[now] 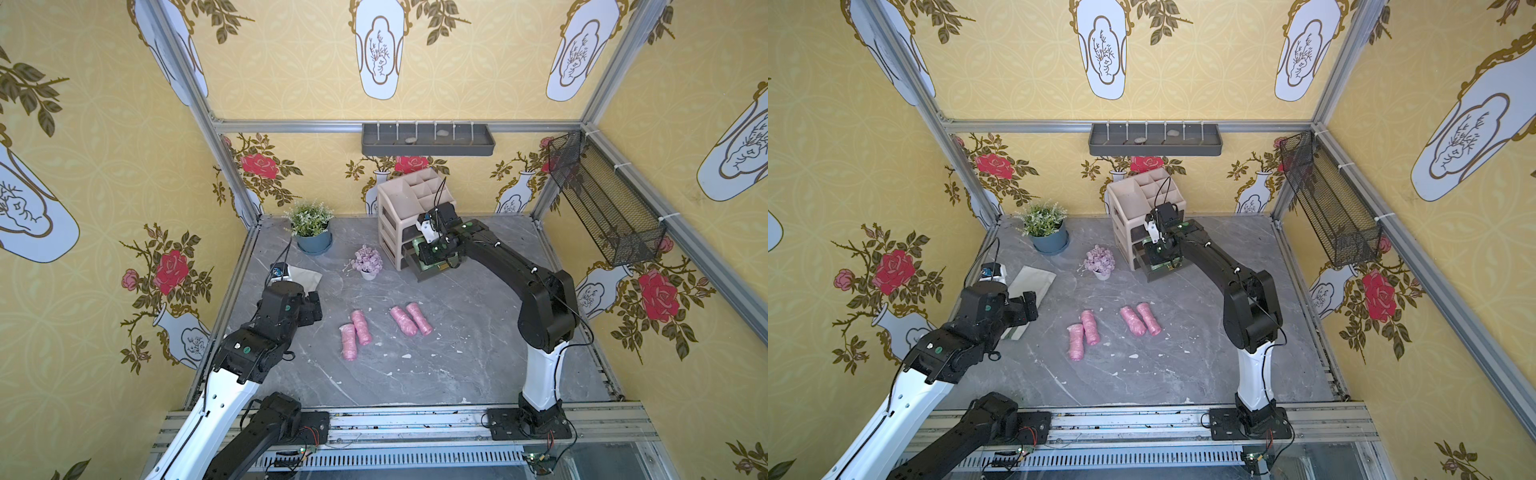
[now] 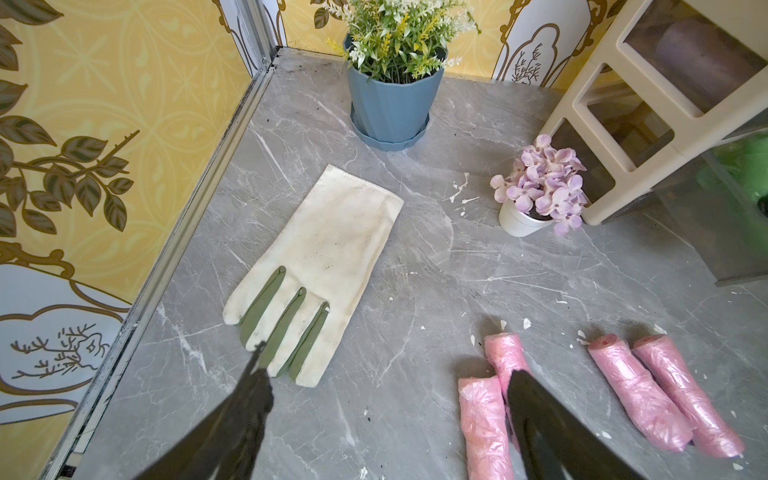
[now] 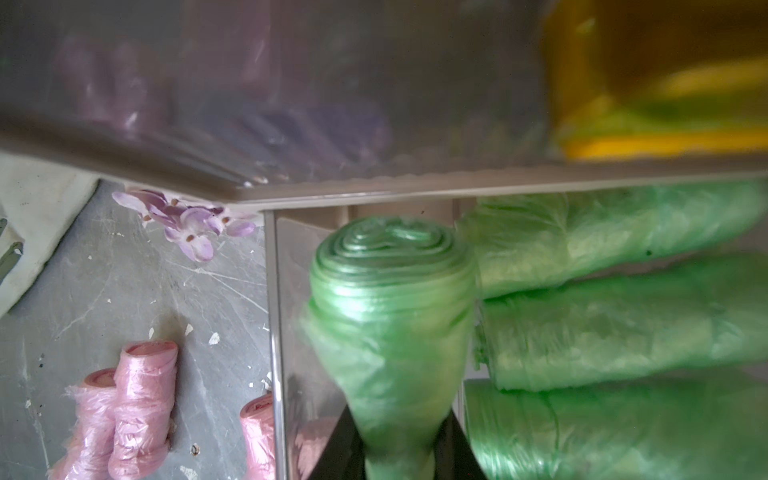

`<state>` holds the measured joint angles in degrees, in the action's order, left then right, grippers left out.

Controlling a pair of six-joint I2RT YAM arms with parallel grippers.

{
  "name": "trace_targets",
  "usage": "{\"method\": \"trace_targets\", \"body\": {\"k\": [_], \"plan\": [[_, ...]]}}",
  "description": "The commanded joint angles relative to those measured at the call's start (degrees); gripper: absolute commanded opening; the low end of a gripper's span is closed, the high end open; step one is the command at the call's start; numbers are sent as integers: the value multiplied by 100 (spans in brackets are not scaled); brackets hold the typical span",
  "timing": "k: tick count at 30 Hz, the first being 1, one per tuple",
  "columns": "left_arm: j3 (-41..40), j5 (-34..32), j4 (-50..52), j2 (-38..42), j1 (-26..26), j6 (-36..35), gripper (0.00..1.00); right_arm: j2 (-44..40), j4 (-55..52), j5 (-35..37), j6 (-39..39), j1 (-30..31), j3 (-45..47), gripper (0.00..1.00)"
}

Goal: Sort the rolls of trash bags by color and place them into the drawer
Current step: Place the roll of trash bags in the drawer.

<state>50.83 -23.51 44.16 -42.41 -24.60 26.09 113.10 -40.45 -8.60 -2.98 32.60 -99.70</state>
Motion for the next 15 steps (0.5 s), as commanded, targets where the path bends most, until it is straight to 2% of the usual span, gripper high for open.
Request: {"method": "trace_targets", "body": {"k": [1, 15], "plan": [[-38, 23, -51, 11, 8, -14, 90, 86, 5, -183, 69, -1, -95, 25], [-29, 25, -65, 5, 8, -12, 90, 134, -171, -247, 52, 1, -241, 36]]}}
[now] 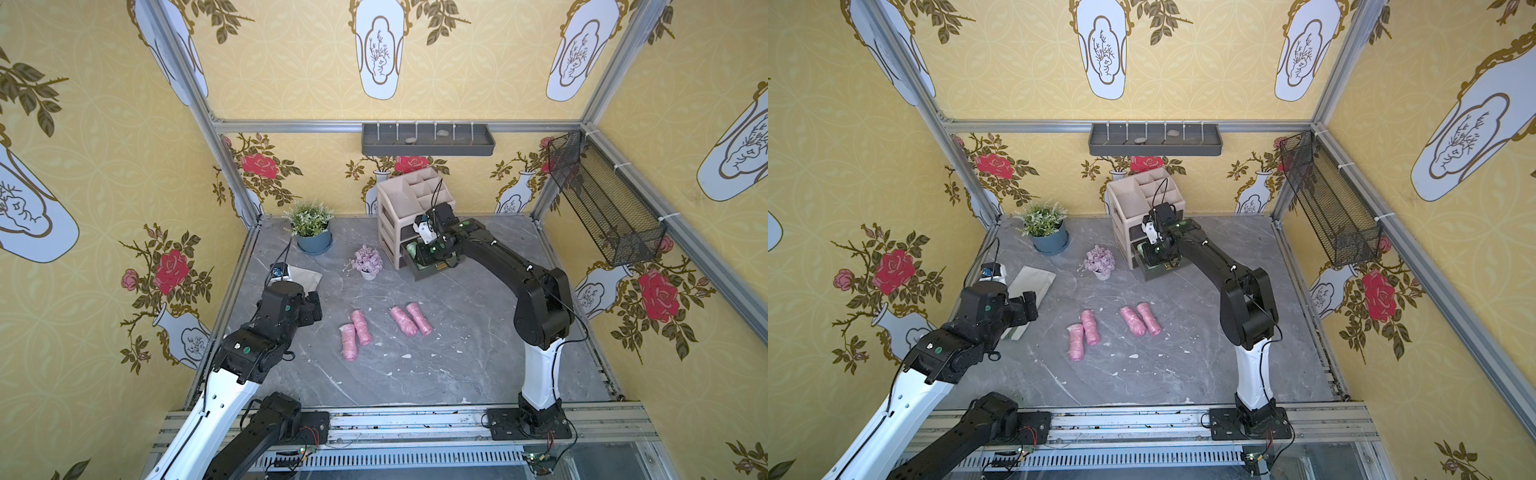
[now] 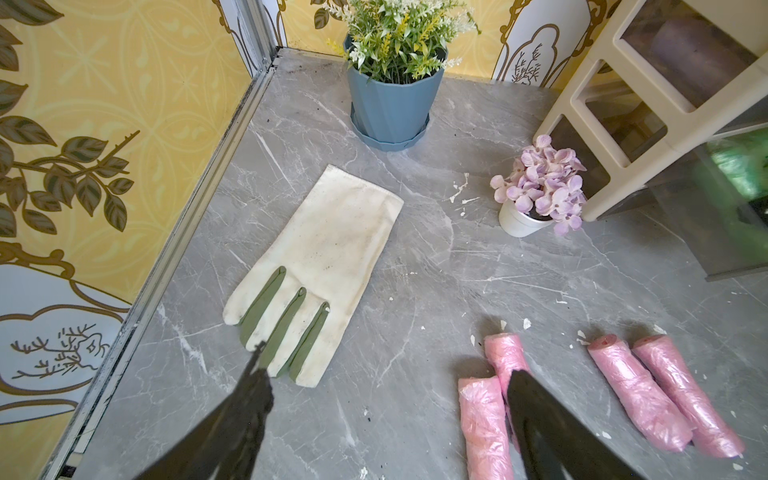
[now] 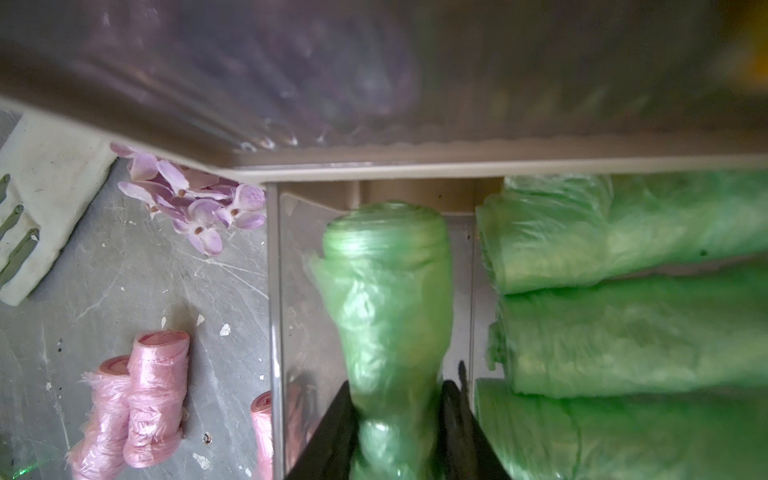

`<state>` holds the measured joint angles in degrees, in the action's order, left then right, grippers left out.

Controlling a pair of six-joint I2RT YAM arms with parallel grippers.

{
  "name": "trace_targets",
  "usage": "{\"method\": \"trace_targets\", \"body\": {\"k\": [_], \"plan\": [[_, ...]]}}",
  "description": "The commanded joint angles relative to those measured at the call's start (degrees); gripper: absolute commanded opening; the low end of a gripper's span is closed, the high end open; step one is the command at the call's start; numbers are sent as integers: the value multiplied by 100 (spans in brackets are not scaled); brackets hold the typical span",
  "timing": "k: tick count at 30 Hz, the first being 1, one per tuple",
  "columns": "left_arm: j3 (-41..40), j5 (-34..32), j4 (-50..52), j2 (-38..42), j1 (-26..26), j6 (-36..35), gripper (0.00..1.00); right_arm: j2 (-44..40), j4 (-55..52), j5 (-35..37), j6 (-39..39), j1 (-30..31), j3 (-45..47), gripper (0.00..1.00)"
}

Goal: Sort the rolls of trash bags by color and place them into the drawer
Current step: Place the roll of trash bags in the drawer.

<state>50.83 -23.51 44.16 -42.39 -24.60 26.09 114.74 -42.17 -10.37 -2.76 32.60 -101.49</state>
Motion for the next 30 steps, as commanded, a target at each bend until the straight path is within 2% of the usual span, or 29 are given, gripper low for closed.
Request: {"method": "trace_targets", "body": {"k": [1, 15, 23, 26, 30], "plan": [[-34, 29, -63, 3, 8, -7, 90, -39, -18, -70, 15, 1, -84, 37], [-29, 23, -72, -23, 8, -12, 90, -549, 12, 151, -276, -10, -72, 39], [281, 251, -213, -352, 8, -22, 86, -2092, 741, 336, -785, -33, 987, 41], [804, 437, -204, -749, 8, -104, 83, -2860, 1348, 489, -1301, -99, 1761, 40], [1843, 678, -21, -1632, 8, -122, 82, -3687, 1889, 680, -2196, -296, 2631, 33]]}}
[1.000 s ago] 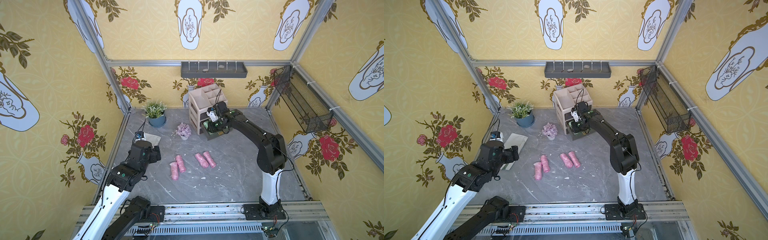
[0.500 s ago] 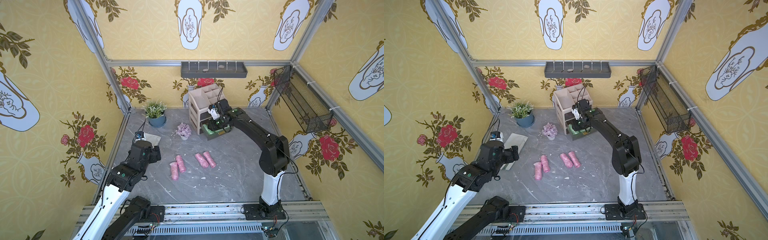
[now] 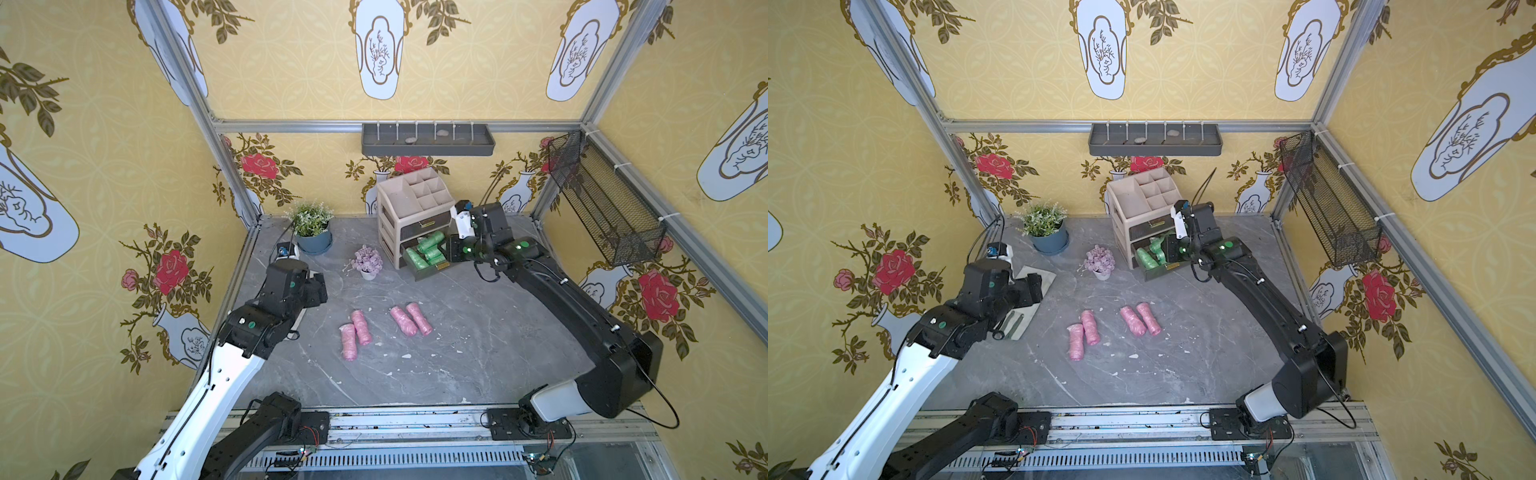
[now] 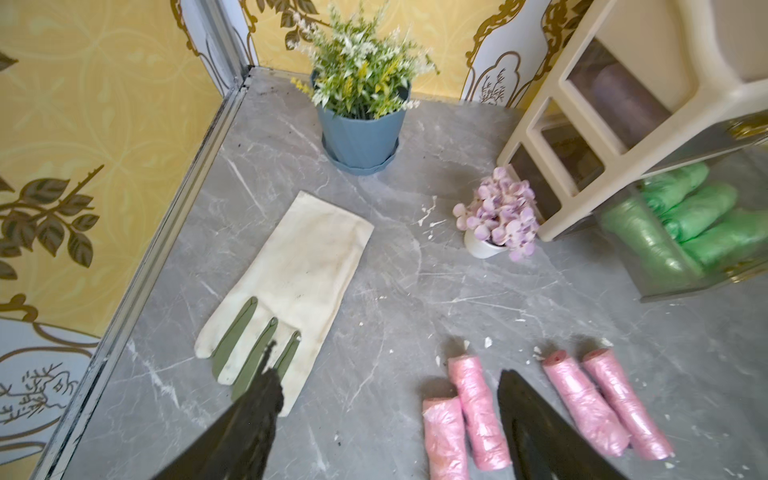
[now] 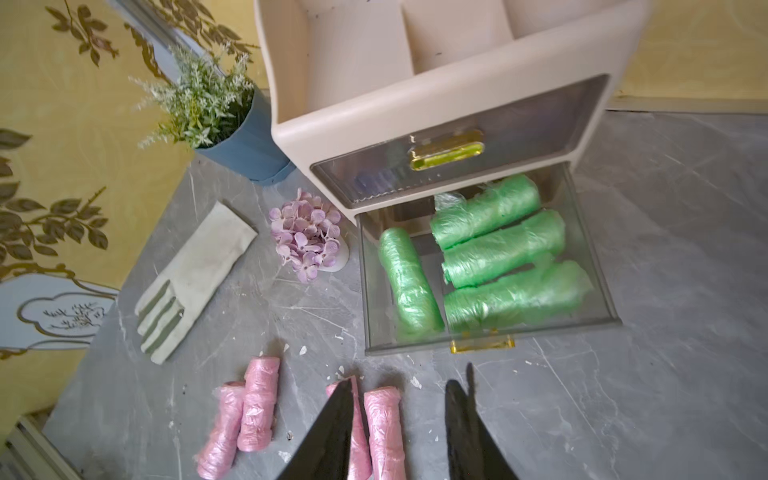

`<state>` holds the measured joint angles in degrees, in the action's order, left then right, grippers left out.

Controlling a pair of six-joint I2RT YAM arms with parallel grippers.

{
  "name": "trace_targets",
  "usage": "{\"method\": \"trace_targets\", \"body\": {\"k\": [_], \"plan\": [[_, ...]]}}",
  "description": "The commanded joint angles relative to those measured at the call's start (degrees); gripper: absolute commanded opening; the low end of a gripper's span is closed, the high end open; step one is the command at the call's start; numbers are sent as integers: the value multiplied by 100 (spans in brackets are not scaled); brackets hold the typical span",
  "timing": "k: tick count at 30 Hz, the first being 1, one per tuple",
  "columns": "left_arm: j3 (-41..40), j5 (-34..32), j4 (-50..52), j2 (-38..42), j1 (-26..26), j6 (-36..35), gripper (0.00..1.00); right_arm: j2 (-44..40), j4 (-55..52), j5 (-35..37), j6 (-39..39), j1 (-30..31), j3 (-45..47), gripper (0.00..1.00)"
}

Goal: Sort the rolls of trash bags by color and place them into the drawer
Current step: Place the roll of trash bags in the drawer, then close the drawer in the storage box.

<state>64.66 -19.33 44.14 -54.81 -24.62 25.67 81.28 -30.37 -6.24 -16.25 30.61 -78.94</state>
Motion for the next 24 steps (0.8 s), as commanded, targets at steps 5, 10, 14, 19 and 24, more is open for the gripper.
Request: {"method": "trace_targets", "body": {"k": [5, 10, 14, 19, 24], "plan": [[2081, 152, 295, -1710, -252, -17, 80, -991, 851, -95, -1660, -534, 975, 29], [4752, -376, 1550, -3631, -708, 326, 80, -1608, 1158, -154, -2036, -617, 1578, 30], [7758, -468, 3152, -5598, -842, 823, 80, -1965, 1188, -92, -2156, -628, 1845, 33], [9971, -97, 3802, -7103, -851, 1295, 76, -2235, 1140, -20, -2198, -635, 2071, 33], [8408, 286, 2248, -6631, -868, 1604, 71, -2292, 1093, -58, -2200, -648, 2203, 34]]}}
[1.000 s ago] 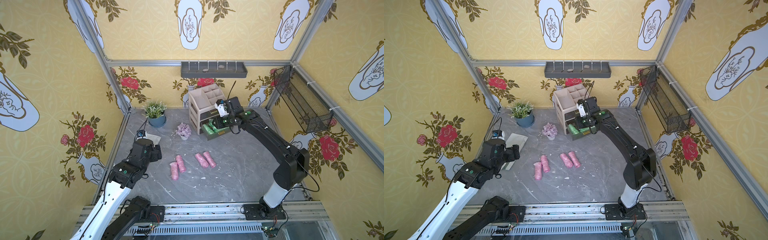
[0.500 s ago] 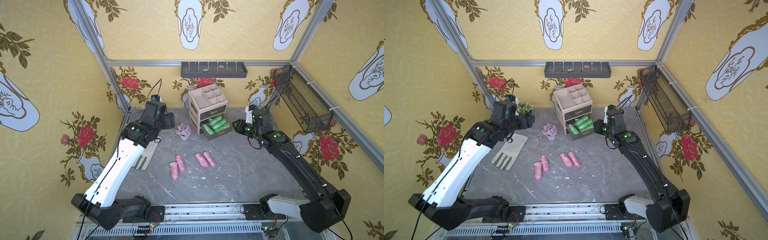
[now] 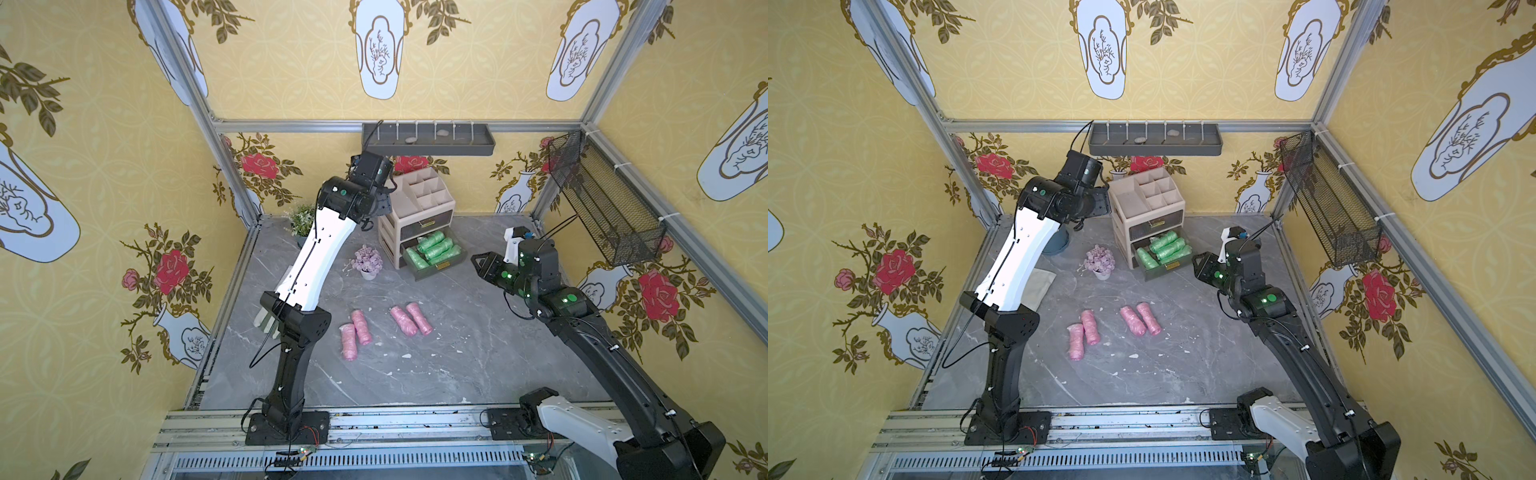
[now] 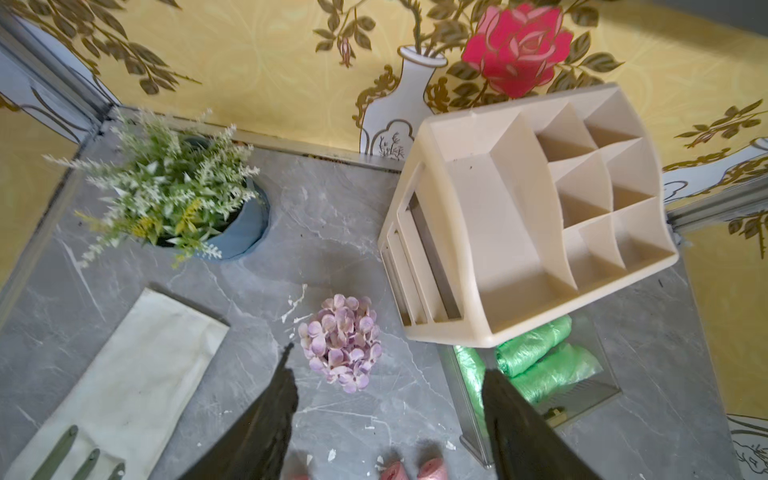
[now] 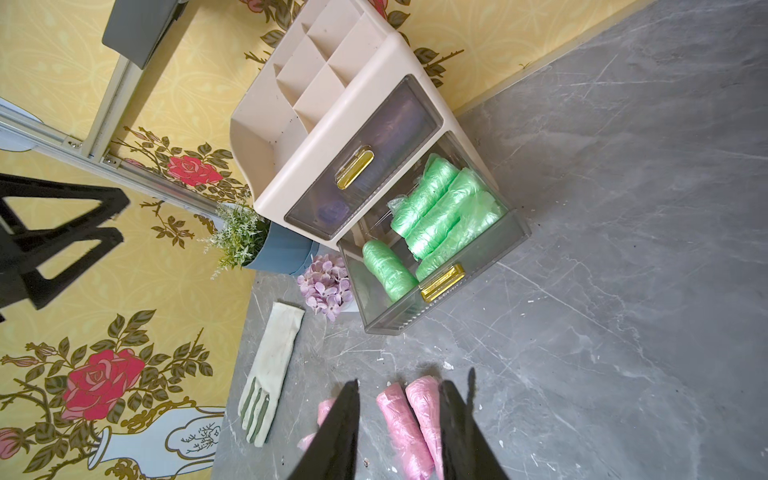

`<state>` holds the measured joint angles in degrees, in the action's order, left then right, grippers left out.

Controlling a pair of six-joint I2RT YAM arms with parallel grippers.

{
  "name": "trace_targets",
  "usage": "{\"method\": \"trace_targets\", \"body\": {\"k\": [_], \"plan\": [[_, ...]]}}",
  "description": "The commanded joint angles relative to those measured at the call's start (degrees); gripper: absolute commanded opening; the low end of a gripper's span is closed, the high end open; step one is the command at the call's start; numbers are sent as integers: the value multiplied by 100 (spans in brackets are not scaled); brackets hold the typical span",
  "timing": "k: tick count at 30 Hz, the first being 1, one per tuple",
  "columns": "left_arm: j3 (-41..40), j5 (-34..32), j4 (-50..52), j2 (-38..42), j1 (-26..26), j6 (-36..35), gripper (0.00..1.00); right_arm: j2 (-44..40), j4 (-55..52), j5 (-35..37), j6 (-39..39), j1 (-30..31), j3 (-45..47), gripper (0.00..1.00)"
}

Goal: Sort the rolls of trash bags by color and place them into the drawer
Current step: Close the drawer in the storage box.

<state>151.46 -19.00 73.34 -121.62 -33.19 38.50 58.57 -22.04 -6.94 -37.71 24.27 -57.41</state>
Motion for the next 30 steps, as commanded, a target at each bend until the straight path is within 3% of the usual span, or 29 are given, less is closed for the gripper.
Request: {"method": "trace_targets", "body": {"k": [1, 5, 11, 18, 30], "plan": [[-169, 265, -727, -38, -36, 340, 71, -21, 255, -4, -60, -18, 65, 34], [221, 413, -892, -449, -104, 386, 71, 3, 287, -58, -60, -19, 171, 34], [137, 477, -1198, -772, -144, 793, 71, -53, 279, -82, -105, -19, 277, 34], [-33, 444, -1578, -989, -170, 802, 69, -200, 555, -259, -325, -19, 674, 34], [-63, 161, -1679, -1145, -170, 539, 50, -382, 1086, -489, -768, 14, 1444, 33]]}}
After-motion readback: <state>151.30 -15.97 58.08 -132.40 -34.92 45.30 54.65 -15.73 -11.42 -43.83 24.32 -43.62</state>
